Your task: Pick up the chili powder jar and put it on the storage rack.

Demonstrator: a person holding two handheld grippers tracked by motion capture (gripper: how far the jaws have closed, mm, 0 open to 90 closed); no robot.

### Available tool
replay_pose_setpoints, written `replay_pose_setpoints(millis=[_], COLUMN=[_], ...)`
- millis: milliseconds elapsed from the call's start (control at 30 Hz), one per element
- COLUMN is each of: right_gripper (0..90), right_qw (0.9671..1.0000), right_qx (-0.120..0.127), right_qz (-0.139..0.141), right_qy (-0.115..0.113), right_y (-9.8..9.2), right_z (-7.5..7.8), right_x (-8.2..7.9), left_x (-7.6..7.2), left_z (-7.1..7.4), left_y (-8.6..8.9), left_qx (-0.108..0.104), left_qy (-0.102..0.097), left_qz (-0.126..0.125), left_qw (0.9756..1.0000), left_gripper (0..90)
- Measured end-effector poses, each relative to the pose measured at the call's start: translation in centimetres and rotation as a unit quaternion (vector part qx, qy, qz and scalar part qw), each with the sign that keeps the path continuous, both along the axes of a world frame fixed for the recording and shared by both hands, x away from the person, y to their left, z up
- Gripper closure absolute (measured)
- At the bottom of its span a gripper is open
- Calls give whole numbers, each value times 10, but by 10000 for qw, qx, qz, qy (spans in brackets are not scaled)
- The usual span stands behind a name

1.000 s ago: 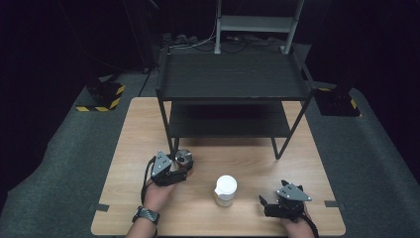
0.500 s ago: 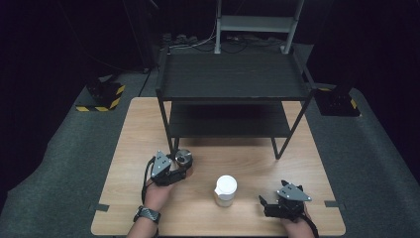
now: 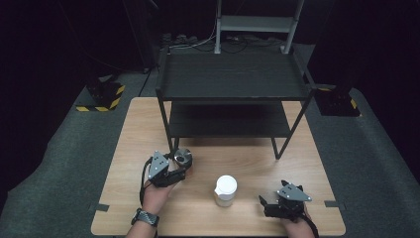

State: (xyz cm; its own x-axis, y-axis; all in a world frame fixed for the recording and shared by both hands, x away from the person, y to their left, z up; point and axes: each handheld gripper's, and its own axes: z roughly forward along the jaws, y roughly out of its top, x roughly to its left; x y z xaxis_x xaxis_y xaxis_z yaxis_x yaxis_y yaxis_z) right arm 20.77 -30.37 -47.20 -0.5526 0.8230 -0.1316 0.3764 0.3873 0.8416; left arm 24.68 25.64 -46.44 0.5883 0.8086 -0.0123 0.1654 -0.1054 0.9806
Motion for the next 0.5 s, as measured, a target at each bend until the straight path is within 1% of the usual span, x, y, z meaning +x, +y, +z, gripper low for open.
replay_pose_setpoints(millis=[67,100,200,233,333,500], right_gripper=[0,0,0,0,0,0], right_qw=[10000,10000,10000,10000,10000,10000], right_qx=[-2,-7,-12,-15,-14,-23], right_qz=[1,4,8,8,7,18], right_qy=[3,0,-3,-3,-2,-12], right_y=[0,0,0,0,0,0], right_z=[0,0,0,0,0,0], right_x=[0,0,0,0,0,0], left_x=[-3,-5,-9,-13,-16,-27], left_z=[3,5,9,12,15,23], left_y=[0,1,2,2,4,7], left_qx=[-31,-1,-18,-38,-49,-42], left_qy=[-24,-50,-70,-52,-54,-142], left_qz=[2,0,10,32,38,30], left_qw=[10000,10000,10000,10000,10000,9999], left_gripper=[350,350,350,350,350,350])
